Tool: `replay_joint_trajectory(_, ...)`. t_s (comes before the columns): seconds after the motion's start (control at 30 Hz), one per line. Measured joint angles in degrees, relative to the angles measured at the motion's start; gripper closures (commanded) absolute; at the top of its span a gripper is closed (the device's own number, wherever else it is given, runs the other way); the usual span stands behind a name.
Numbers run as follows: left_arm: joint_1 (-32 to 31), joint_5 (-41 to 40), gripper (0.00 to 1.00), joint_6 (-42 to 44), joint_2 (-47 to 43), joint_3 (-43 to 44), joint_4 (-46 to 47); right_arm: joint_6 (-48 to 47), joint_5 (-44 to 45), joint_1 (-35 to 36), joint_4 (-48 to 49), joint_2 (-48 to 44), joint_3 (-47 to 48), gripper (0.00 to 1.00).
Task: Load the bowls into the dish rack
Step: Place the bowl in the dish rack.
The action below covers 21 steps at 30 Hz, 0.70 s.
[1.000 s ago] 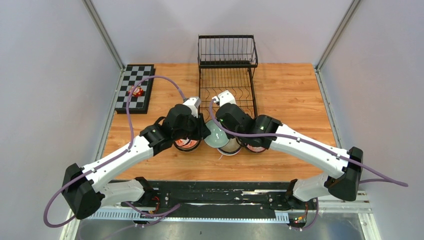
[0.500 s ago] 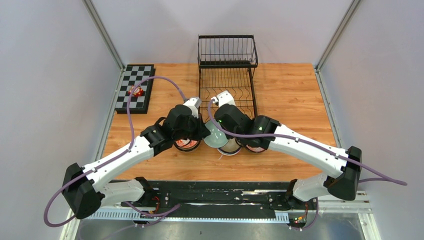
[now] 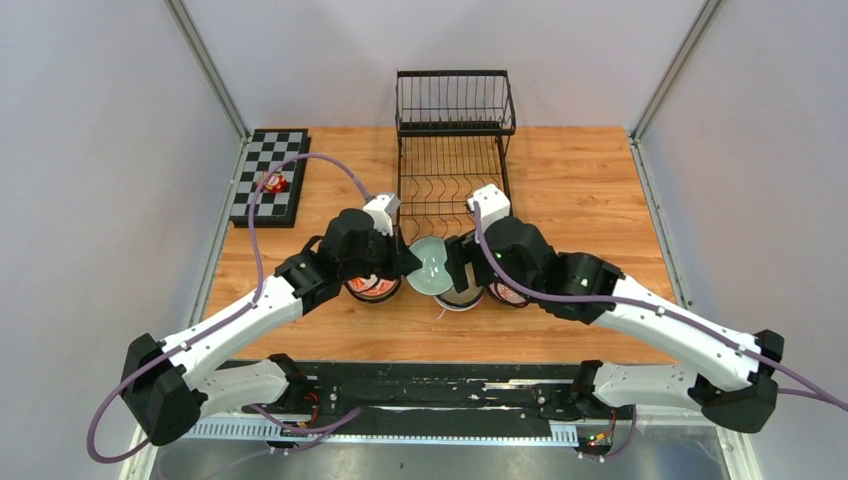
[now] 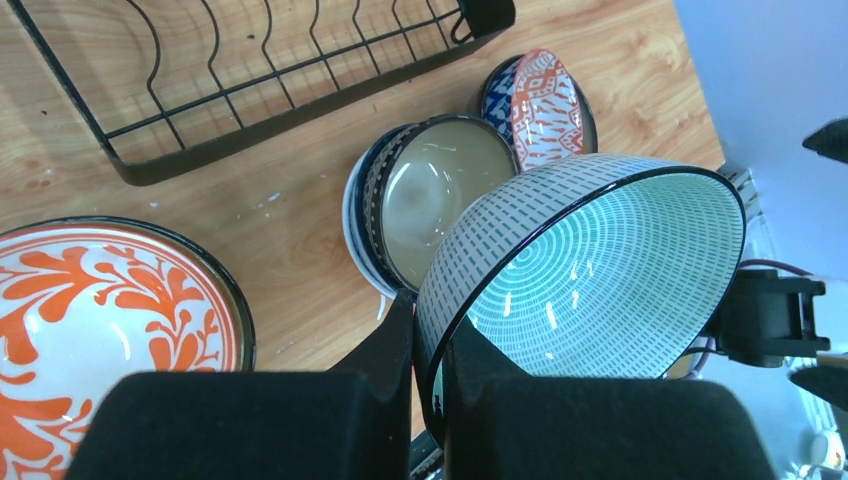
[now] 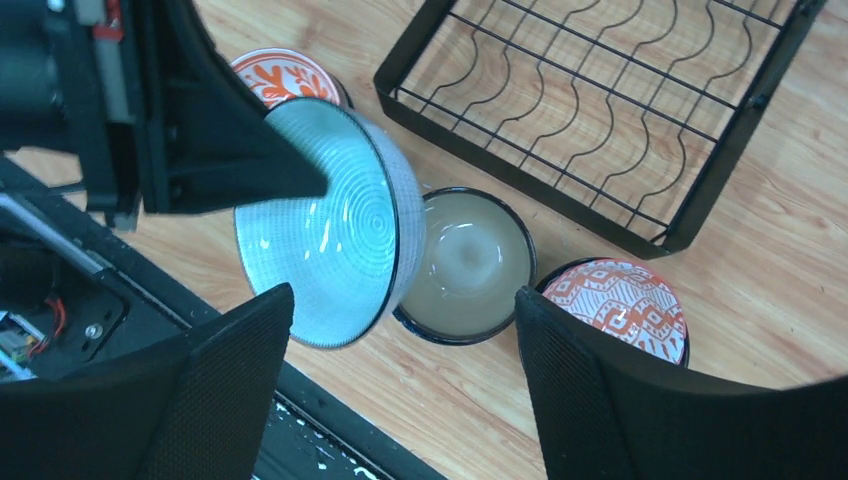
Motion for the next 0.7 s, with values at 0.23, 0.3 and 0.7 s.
replay_joint_trajectory(0.23, 5.0, 7.6, 1.00, -0.7, -2.2, -5.4, 7.8, 2.0, -5.7, 0.0, 5.6, -8.0, -7.5, 0.00)
replay_joint_trajectory(0.3, 5.5, 9.6, 1.00, -1.2, -2.8, -6.8, 10.2, 3.2, -7.0, 0.0, 7.0, -9.8, -9.1, 0.00)
replay_joint_trajectory(0.7, 9.7, 21.8, 1.00, -11.3, -7.3, -17.5, 34.2, 10.3, -14.3, -0.3, 16.6, -11.9, -13.4, 0.00)
